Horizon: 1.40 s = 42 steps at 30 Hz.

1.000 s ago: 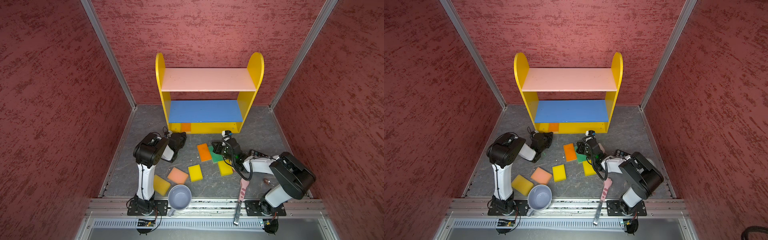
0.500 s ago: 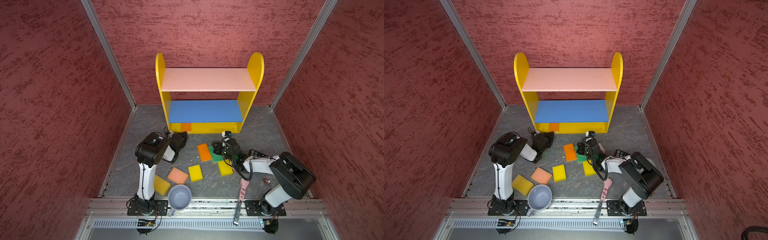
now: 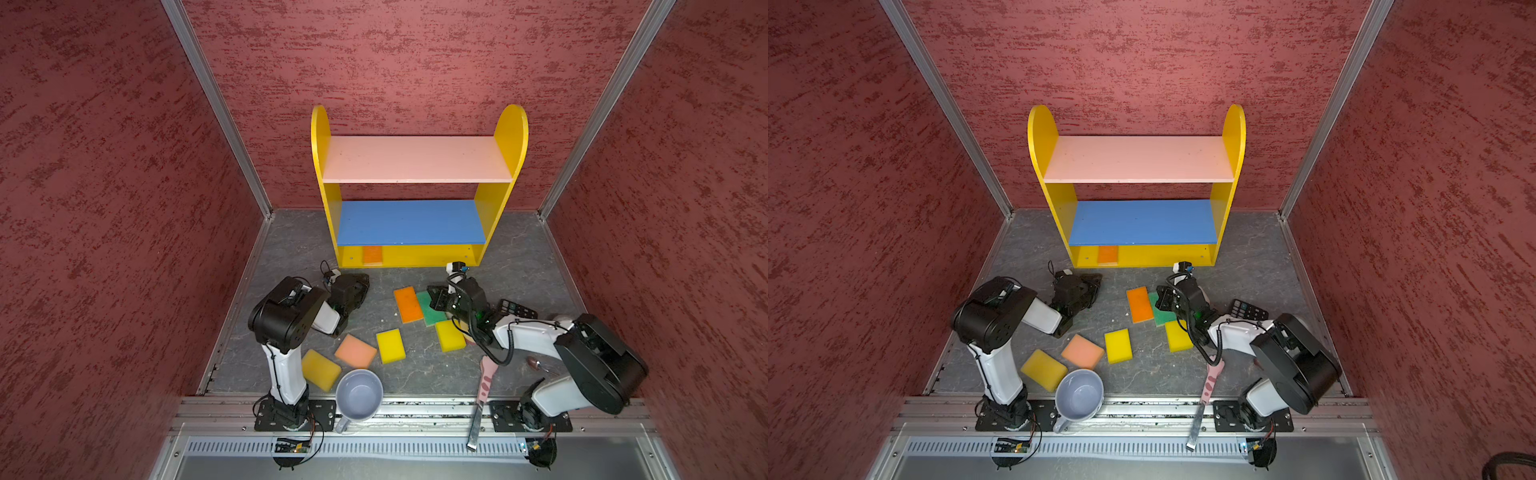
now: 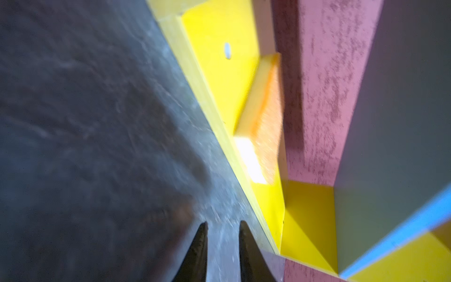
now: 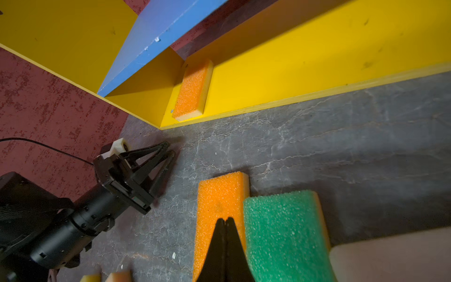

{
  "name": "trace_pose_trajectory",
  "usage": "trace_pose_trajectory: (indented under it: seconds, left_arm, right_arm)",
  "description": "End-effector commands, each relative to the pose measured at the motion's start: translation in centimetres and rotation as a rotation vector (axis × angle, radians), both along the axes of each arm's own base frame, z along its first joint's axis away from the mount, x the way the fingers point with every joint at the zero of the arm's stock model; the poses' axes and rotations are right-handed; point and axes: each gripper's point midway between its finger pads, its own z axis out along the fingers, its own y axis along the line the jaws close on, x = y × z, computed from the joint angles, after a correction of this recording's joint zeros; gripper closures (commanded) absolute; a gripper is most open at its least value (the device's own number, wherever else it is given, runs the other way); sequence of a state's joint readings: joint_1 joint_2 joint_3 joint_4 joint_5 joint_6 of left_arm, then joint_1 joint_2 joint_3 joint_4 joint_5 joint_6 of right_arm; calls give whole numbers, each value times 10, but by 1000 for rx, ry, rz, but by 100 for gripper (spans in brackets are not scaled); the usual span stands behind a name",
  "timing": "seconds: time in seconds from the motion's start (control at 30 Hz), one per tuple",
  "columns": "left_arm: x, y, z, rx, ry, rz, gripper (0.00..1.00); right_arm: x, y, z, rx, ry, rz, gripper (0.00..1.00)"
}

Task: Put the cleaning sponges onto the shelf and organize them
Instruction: 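Withdraw the left gripper while the right gripper moves over the second orange sponge, then grasp the second orange sponge with the right gripper and lift it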

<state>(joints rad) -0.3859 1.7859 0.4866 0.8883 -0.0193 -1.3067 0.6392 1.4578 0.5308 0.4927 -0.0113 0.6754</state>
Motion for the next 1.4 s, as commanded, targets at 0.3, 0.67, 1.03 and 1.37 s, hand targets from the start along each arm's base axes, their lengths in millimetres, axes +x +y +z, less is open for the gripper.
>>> trace_pose_trajectory:
  seconds: [0.3, 0.67, 1.03, 1.37]
  left_arm:
    - [-100, 70, 89, 433, 81, -24, 47]
    - [-127, 81, 66, 418, 104, -36, 31]
    - [-115, 77, 60, 365, 95, -73, 2]
    - [-103, 71, 62, 378, 81, -103, 1]
  right_arm:
    - [-47, 25, -25, -301, 11, 95, 78]
    - [-50, 42, -48, -274, 97, 70, 65]
    - [-48, 51, -65, -221, 185, 31, 52]
    - [-27, 79, -55, -210, 165, 43, 39]
